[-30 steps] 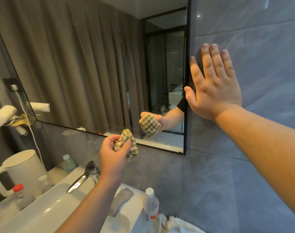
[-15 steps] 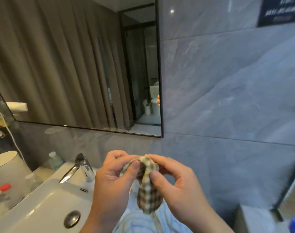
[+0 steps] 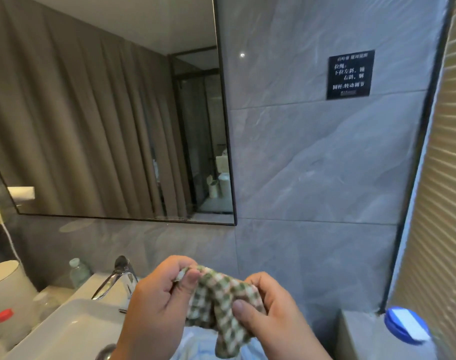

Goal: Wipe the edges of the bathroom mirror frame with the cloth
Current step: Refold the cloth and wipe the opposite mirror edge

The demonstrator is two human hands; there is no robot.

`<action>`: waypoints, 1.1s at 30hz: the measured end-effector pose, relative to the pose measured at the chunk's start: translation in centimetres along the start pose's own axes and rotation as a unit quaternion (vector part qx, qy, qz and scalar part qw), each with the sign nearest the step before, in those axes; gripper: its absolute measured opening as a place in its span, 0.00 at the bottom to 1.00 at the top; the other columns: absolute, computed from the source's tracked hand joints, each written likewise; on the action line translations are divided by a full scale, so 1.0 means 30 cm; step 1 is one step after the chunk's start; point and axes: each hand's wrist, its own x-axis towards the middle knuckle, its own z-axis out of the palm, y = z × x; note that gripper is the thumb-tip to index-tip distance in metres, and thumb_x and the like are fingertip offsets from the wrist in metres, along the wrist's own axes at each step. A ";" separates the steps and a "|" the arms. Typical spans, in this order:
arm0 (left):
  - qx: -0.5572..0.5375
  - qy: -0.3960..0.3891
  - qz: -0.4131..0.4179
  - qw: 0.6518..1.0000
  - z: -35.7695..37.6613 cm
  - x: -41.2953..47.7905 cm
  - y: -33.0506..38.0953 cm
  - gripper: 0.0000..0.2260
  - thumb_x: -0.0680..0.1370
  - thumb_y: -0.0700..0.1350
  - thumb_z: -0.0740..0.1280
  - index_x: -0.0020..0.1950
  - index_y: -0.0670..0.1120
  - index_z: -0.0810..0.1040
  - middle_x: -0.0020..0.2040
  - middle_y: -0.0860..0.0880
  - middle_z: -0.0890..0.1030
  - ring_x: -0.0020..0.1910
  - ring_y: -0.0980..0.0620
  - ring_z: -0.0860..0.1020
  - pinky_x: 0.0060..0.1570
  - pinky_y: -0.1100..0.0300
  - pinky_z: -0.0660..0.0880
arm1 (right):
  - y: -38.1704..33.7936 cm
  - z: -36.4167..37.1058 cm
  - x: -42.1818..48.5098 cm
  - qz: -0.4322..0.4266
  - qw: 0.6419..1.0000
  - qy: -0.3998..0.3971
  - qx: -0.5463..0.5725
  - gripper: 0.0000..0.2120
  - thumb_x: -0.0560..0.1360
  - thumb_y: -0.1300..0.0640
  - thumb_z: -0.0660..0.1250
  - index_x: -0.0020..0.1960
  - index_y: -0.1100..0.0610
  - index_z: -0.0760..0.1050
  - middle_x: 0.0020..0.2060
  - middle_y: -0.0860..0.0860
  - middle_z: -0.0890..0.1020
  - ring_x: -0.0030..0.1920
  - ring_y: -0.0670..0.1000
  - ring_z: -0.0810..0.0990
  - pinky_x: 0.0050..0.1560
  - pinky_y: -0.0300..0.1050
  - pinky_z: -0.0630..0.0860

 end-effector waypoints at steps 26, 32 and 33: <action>-0.331 -0.081 -0.218 0.915 0.003 -0.085 0.170 0.08 0.67 0.41 0.70 0.45 0.49 0.83 0.47 0.39 0.84 0.48 0.41 0.83 0.49 0.45 0.79 | -0.181 -0.002 -0.140 -0.061 0.993 0.102 0.026 0.11 0.70 0.53 0.71 0.50 0.57 0.81 0.45 0.55 0.85 0.45 0.48 0.83 0.45 0.42 0.80; -0.396 -0.074 -0.202 0.892 -0.030 -0.081 0.160 0.15 0.59 0.43 0.75 0.45 0.45 0.81 0.53 0.43 0.84 0.51 0.45 0.82 0.47 0.52 0.79 | -0.166 -0.007 -0.166 -0.085 0.994 0.069 -0.032 0.06 0.66 0.55 0.69 0.39 0.58 0.79 0.34 0.54 0.80 0.38 0.47 0.77 0.43 0.46 0.75; -0.424 -0.075 -0.209 0.878 -0.039 -0.081 0.154 0.16 0.59 0.43 0.75 0.44 0.44 0.79 0.56 0.44 0.83 0.55 0.46 0.82 0.49 0.51 0.78 | -0.175 -0.012 -0.169 -0.088 0.993 0.072 -0.013 0.04 0.66 0.57 0.68 0.37 0.58 0.78 0.32 0.52 0.79 0.37 0.47 0.76 0.40 0.41 0.74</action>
